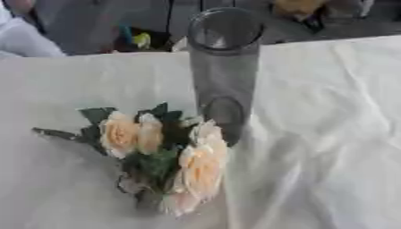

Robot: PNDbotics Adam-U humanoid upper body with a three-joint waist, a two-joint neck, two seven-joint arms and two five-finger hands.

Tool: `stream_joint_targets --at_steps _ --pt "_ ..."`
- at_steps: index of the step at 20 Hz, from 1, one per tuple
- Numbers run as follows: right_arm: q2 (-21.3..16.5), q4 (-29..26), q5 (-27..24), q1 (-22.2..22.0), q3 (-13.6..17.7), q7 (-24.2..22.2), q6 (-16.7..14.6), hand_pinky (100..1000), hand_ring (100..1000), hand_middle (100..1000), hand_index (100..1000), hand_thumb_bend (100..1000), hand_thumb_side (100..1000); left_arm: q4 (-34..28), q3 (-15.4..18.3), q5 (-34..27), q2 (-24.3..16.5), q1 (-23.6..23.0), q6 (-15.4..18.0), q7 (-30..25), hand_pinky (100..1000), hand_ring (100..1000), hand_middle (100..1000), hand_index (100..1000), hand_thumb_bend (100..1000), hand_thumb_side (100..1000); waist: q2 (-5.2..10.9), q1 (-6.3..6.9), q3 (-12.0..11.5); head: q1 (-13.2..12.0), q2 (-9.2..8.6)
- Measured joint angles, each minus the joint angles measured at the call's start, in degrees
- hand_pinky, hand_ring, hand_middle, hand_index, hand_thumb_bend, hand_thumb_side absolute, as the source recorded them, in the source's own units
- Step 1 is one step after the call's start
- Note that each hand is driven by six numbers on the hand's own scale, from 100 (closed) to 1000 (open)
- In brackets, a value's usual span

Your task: Arrange flowers into the vase.

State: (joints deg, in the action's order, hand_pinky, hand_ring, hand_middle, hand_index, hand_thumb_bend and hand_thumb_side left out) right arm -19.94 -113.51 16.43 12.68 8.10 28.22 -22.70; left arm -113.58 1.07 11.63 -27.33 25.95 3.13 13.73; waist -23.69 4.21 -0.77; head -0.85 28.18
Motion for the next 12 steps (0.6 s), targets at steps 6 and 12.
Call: stream_joint_targets --at_steps 6,12 --pt "0.0 0.0 0.0 0.0 0.0 0.0 0.0 512 642 582 815 100 920 0.0 -1.5 -5.3 4.0 -0.6 2.5 4.5 557 583 712 800 100 911 -0.01 -0.06 -0.3 0.0 -0.02" --pt "0.0 0.0 0.1 0.0 0.0 0.0 0.0 512 643 582 815 100 921 0.0 -1.4 -9.4 2.4 -0.8 3.8 3.7 633 664 792 882 100 861 -0.05 -0.06 -0.3 0.2 -0.04"
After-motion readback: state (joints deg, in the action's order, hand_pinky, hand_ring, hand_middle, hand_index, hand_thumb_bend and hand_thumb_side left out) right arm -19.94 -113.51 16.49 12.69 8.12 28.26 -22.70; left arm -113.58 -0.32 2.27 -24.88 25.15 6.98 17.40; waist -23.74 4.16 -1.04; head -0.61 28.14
